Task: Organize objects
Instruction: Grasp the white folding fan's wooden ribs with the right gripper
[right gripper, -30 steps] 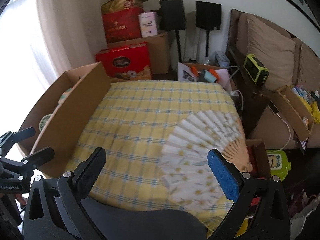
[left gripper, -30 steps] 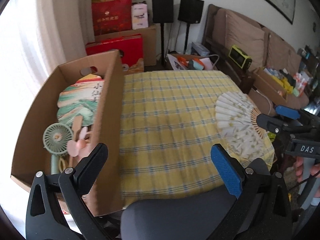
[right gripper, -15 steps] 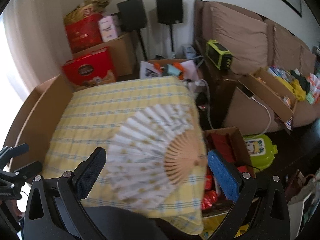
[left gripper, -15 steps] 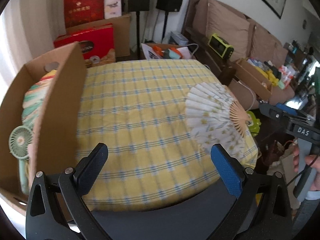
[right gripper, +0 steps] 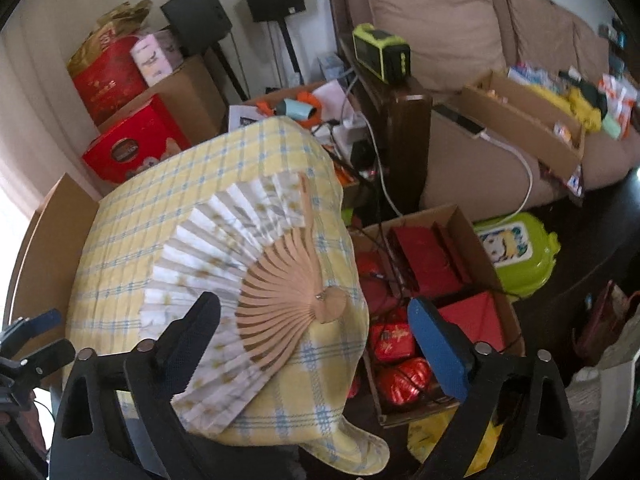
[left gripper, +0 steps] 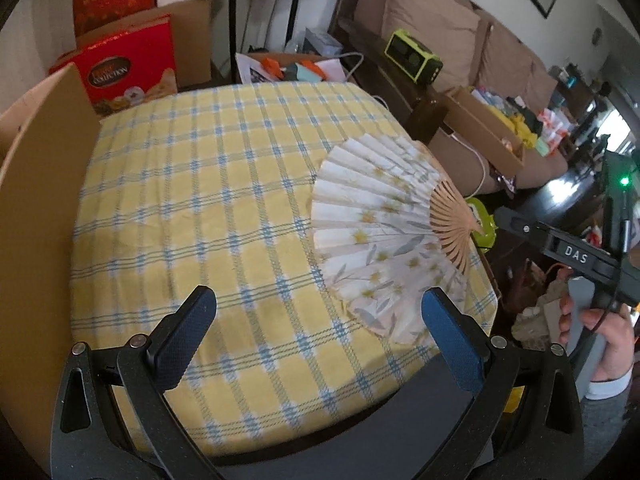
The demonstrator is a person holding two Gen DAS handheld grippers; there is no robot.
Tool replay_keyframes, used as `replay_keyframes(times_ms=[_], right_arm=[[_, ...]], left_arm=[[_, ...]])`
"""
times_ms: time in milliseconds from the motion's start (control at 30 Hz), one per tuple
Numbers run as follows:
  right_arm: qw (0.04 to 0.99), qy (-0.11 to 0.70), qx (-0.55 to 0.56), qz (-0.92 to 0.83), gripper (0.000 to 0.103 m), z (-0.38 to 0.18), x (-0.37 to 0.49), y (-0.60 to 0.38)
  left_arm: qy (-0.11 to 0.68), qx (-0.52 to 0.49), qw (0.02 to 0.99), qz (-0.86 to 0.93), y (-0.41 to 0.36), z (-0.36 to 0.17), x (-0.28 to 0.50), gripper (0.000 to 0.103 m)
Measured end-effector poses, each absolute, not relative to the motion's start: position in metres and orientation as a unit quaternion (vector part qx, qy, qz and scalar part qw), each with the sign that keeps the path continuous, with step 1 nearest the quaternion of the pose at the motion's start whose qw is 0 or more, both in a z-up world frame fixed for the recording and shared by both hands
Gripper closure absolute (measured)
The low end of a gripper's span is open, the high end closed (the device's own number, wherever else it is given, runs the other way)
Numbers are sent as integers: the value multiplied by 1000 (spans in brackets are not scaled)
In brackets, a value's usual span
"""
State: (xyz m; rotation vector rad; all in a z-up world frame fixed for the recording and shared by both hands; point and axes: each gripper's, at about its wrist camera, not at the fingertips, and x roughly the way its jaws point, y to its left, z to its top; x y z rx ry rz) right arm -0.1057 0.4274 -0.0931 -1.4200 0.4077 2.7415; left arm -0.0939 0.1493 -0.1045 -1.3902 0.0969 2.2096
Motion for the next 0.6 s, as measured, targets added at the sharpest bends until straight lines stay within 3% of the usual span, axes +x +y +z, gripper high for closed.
replay_keyframes(times_ms=[200,500,533,600], right_arm=[[1,181,-466,866,24,-115,-116,444],[-20,262,-467,844,27,-142,-121,458],[-20,269,-468,841,29,-145,-123,459],[-21,278,-472,836,43,-149,-125,461]], left_arm=[[29,-533,267,802,160,-121,-102,0],[31,-548,274,790,171,-137,-106,0],[30,-548,275,789,173,-137,-106,0],[29,-549,278,787,174,-138,-106,0]])
